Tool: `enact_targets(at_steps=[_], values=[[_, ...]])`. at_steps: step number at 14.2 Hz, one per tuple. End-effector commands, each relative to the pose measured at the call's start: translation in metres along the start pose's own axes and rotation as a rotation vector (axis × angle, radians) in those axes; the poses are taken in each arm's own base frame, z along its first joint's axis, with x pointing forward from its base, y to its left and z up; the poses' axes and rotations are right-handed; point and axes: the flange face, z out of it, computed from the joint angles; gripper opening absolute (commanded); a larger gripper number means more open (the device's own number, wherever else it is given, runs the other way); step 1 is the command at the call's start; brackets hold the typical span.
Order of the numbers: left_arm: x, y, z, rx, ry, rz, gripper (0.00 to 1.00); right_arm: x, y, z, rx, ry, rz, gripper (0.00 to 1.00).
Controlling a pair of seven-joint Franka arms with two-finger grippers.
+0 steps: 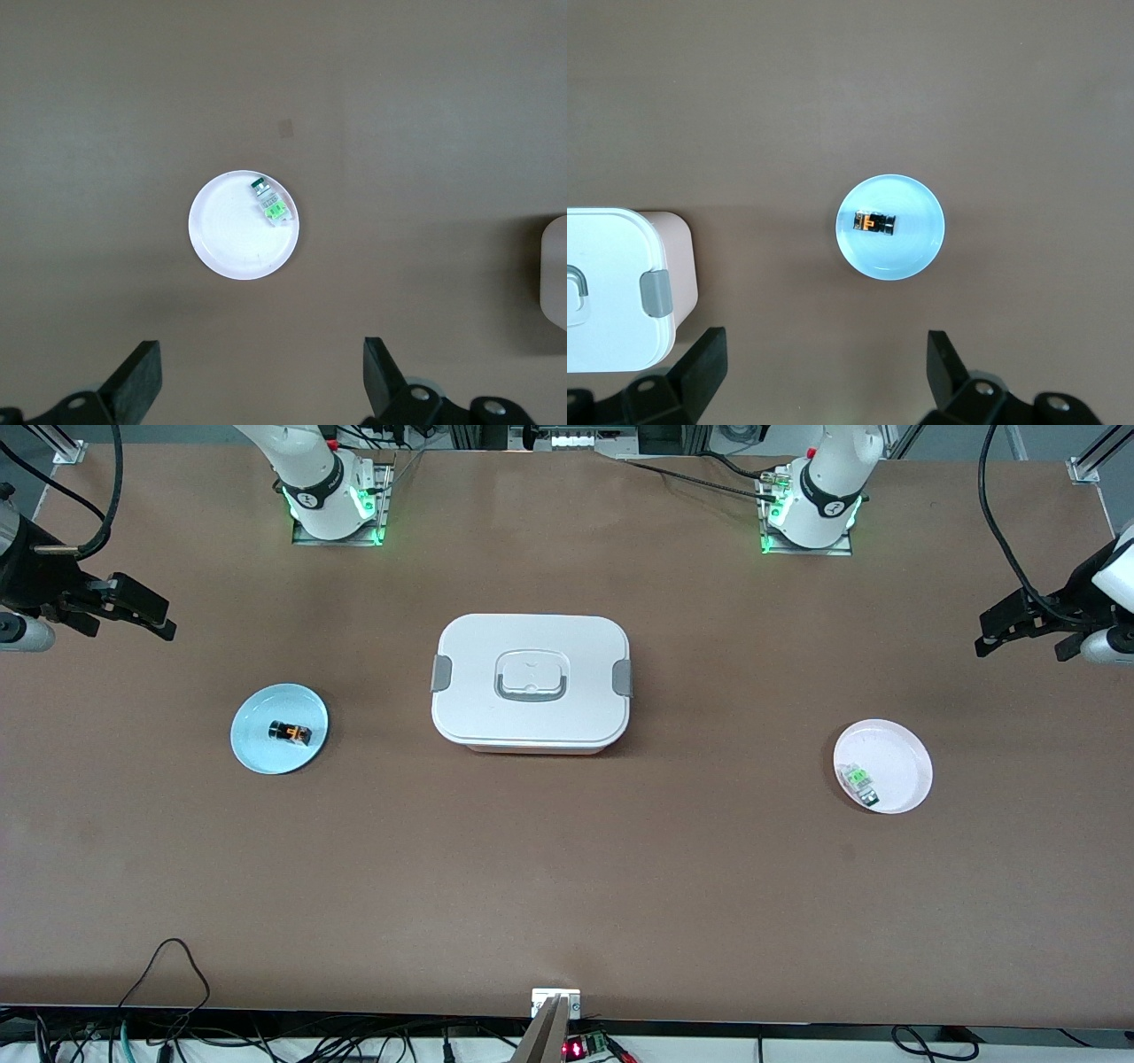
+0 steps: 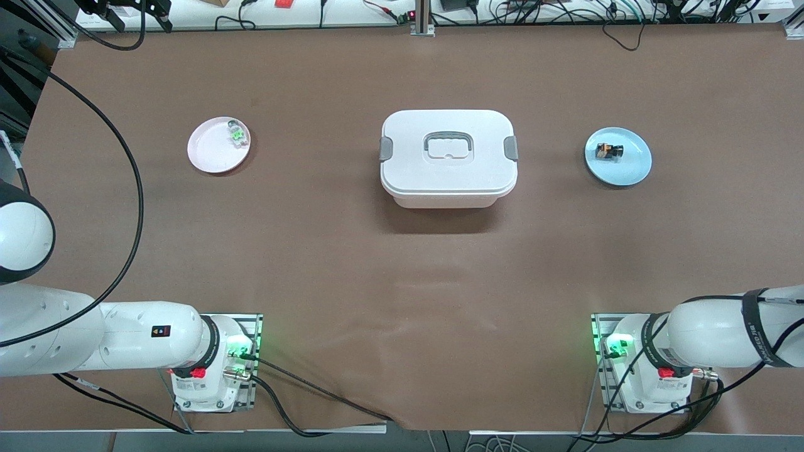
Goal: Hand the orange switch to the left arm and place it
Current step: 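Move the right gripper down to the orange switch on the blue dish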
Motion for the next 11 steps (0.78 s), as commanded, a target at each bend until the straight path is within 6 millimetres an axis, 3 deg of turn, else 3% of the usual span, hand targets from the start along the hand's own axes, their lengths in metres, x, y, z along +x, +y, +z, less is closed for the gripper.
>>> enact_targets(at_steps=[1, 4, 7, 11], values=[[0.002, -0.001, -0.004, 0.017, -0.006, 0.017, 1.00, -0.001, 0.007, -0.008, -0.013, 0.005, 0.006, 1.00], [0.002, 0.000, -0.006, 0.016, -0.003, 0.020, 1.00, -0.002, 0.002, -0.001, -0.069, -0.028, 0.006, 1.00], [0.003, 0.005, -0.011, 0.017, 0.008, 0.021, 1.00, 0.011, 0.002, 0.039, -0.078, -0.101, -0.003, 1.00], [0.003, 0.010, -0.012, 0.018, 0.011, 0.038, 1.00, 0.042, 0.008, 0.112, -0.098, -0.211, 0.003, 1.00]])
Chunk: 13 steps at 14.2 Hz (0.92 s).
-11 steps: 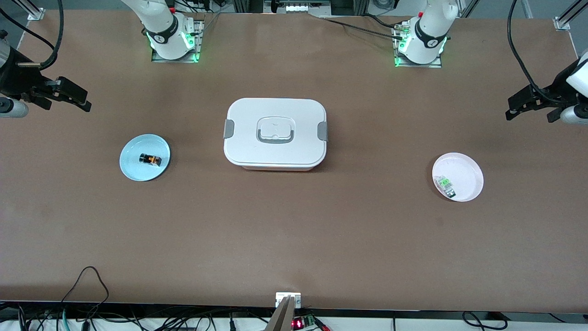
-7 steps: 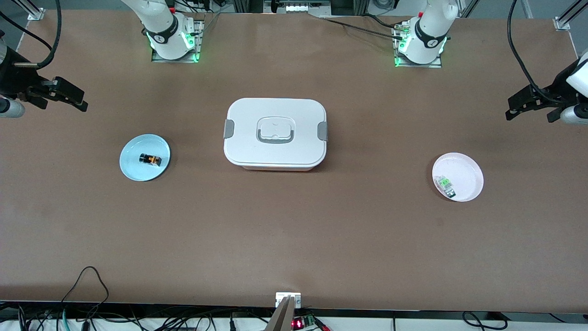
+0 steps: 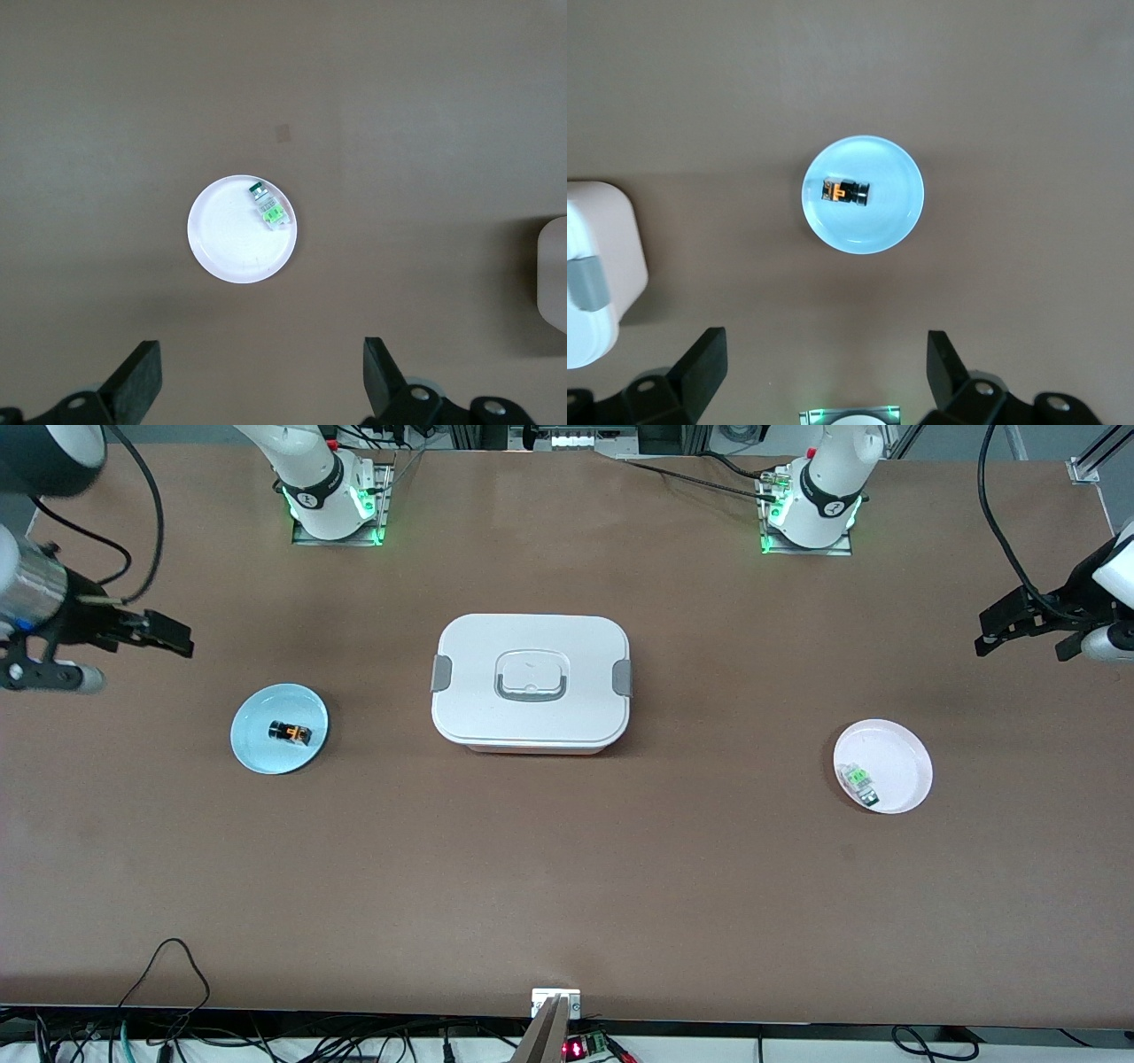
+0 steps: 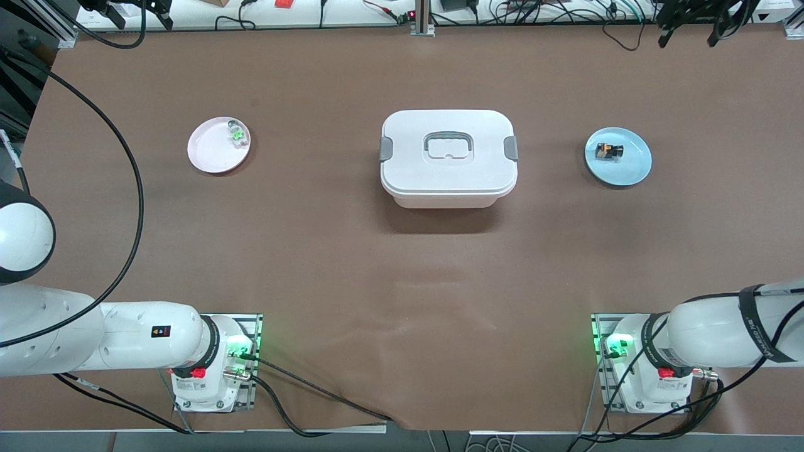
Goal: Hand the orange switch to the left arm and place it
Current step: 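Move the right gripper down to the orange switch on the blue dish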
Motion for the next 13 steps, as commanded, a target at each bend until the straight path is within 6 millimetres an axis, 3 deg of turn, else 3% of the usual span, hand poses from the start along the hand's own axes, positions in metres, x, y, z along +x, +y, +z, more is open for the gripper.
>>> enact_targets(at_steps=[1, 4, 7, 13], values=[[0.003, 0.008, -0.007, 0.017, -0.001, 0.032, 1.00, 0.026, -0.001, 0.043, -0.043, -0.044, 0.003, 1.00], [0.003, 0.006, -0.007, 0.016, -0.001, 0.029, 1.00, 0.050, 0.003, 0.128, -0.071, -0.046, 0.008, 1.00], [0.003, 0.006, -0.007, 0.016, -0.001, 0.029, 1.00, 0.061, -0.004, 0.191, -0.064, -0.043, -0.010, 1.00], [0.002, 0.005, -0.007, 0.016, -0.001, 0.023, 1.00, 0.074, -0.010, 0.277, -0.058, -0.095, -0.027, 1.00]])
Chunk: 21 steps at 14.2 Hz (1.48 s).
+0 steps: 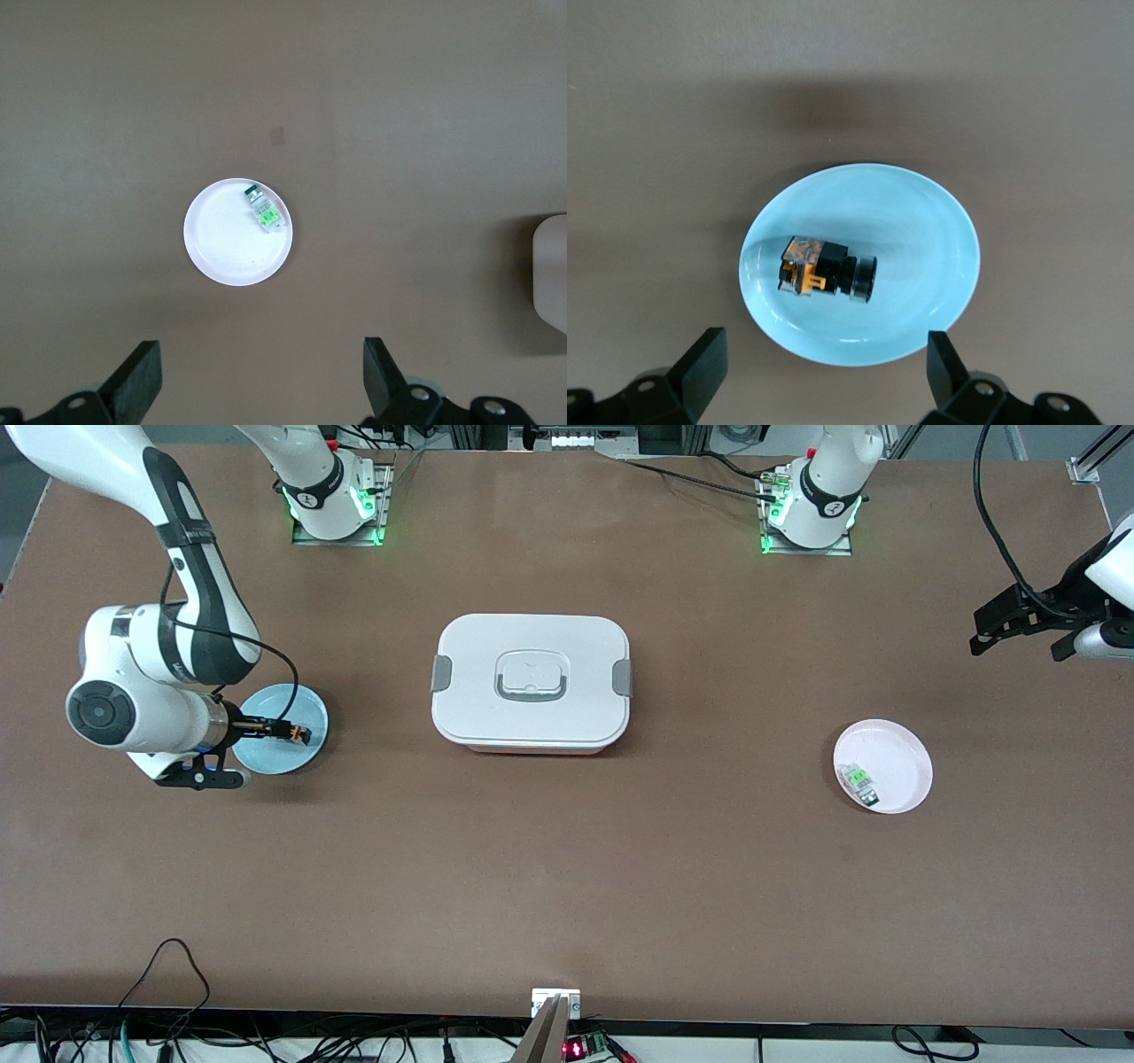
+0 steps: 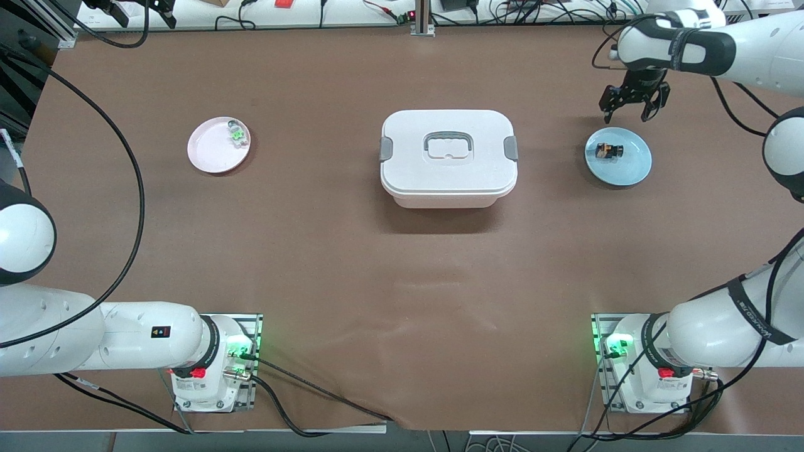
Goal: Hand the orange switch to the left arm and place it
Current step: 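Close the right gripper on the orange switch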
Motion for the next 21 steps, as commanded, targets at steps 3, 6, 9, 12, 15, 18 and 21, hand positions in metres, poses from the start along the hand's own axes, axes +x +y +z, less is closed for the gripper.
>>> enact_targets(at_steps=[3, 6, 9, 12, 15, 18, 21], values=[[0.002, -0.001, -0.005, 0.016, -0.005, 0.012, 1.00, 0.006, -0.006, 0.051, -0.007, -0.015, -0.007, 1.00], [0.002, -0.001, -0.005, 0.016, -0.005, 0.014, 1.00, 0.010, -0.006, 0.066, -0.004, -0.018, -0.006, 1.00], [0.002, -0.002, -0.005, 0.016, -0.005, 0.012, 1.00, 0.012, -0.006, 0.077, -0.003, -0.030, -0.007, 1.00], [0.002, -0.002, -0.005, 0.014, -0.005, 0.012, 1.00, 0.012, -0.004, 0.082, -0.004, -0.040, -0.012, 1.00], [0.002, -0.002, -0.005, 0.014, -0.005, 0.014, 1.00, 0.012, 0.002, 0.090, -0.001, -0.052, -0.004, 1.00], [0.002, -0.001, -0.005, 0.014, -0.005, 0.015, 1.00, 0.012, 0.001, 0.094, 0.000, -0.058, -0.004, 1.00], [0.002, -0.002, -0.005, 0.014, -0.005, 0.014, 1.00, 0.013, 0.001, 0.098, 0.001, -0.061, -0.005, 0.96]])
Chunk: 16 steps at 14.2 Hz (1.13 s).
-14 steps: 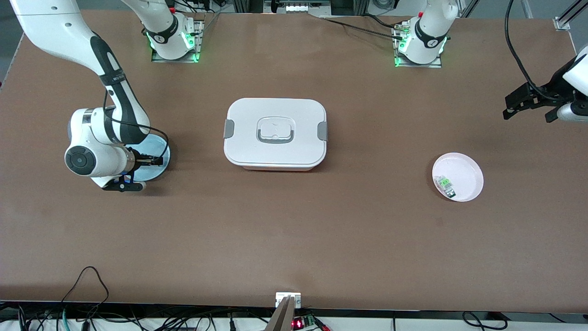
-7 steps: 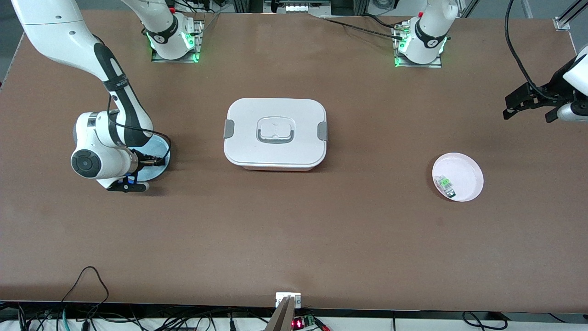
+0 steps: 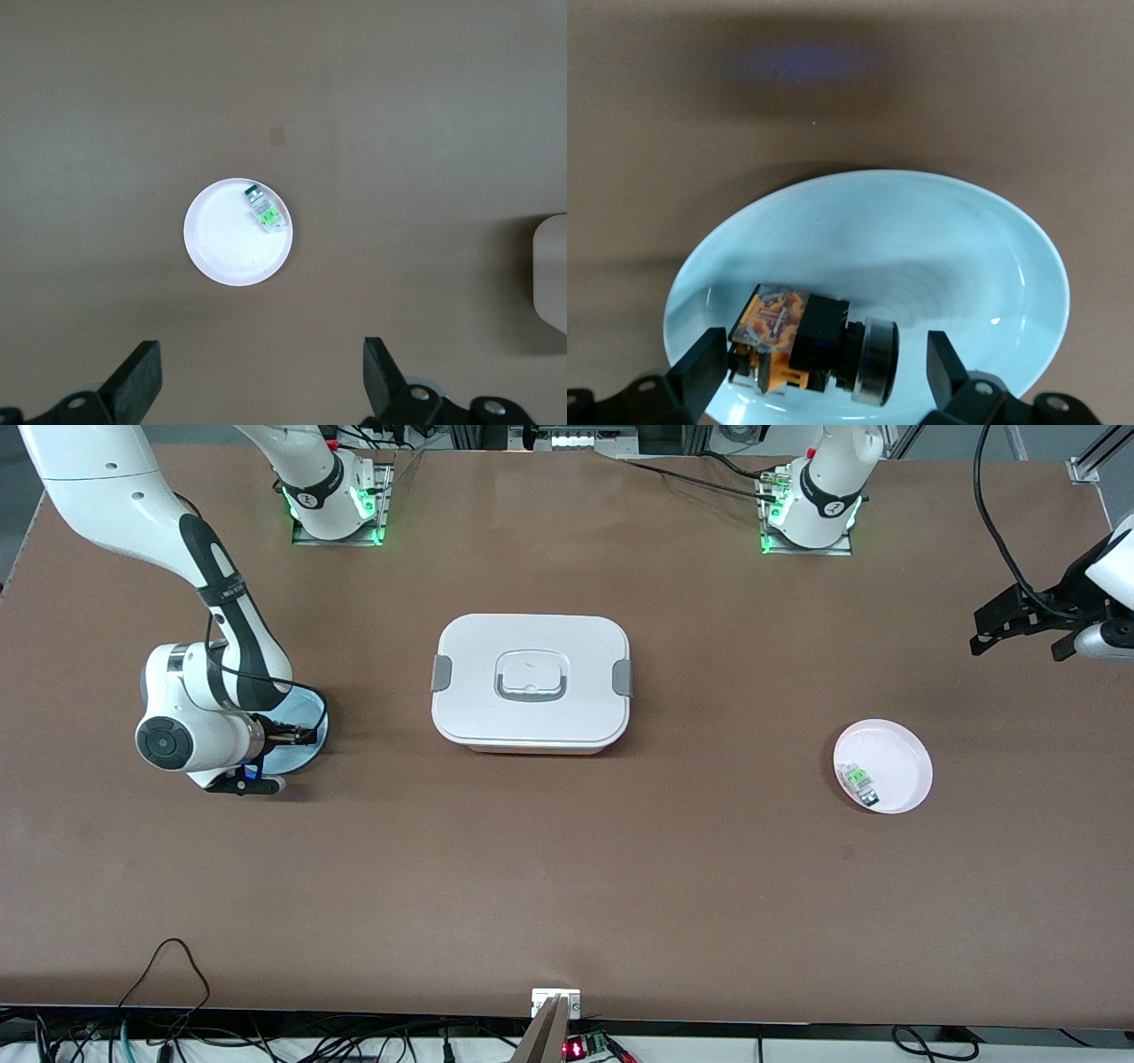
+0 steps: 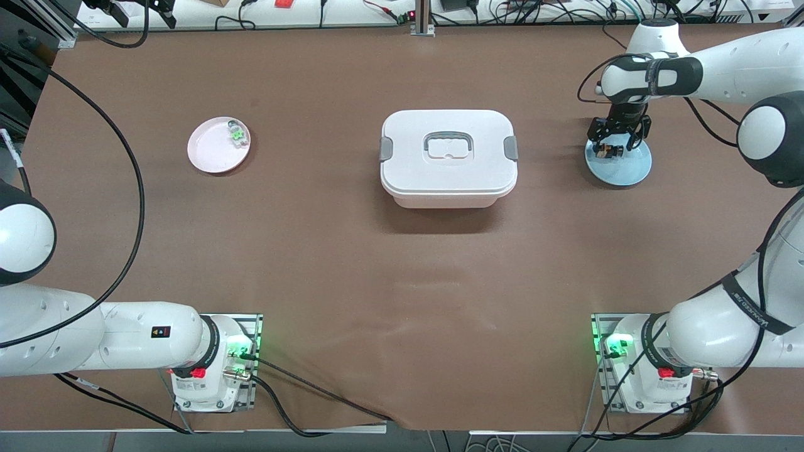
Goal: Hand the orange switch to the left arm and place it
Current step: 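Close the right gripper on the orange switch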
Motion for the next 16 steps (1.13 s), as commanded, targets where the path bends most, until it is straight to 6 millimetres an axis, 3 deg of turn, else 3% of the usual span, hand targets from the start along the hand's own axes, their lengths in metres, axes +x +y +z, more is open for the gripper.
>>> enact_targets(at_steps=[1, 3, 10, 12, 14, 16], values=[[0.002, -0.001, -0.005, 0.016, -0.005, 0.016, 1.00, -0.001, 0.001, 0.003, -0.009, 0.007, -0.006, 0.94], [0.002, -0.002, -0.005, 0.014, -0.005, 0.014, 1.00, -0.001, 0.001, 0.003, -0.009, 0.007, -0.006, 0.82], [0.002, -0.002, -0.004, 0.016, -0.007, 0.016, 1.00, 0.001, -0.002, -0.007, -0.013, 0.013, -0.019, 0.16], [0.002, -0.002, -0.003, 0.016, -0.008, 0.016, 1.00, 0.001, -0.005, -0.023, -0.013, 0.022, -0.028, 0.07], [0.002, -0.001, -0.004, 0.017, -0.007, 0.016, 1.00, -0.005, -0.006, -0.050, -0.013, 0.010, -0.039, 0.05], [0.002, 0.000, -0.005, 0.016, -0.005, 0.016, 1.00, -0.014, -0.028, -0.084, -0.009, 0.015, -0.082, 0.04]])
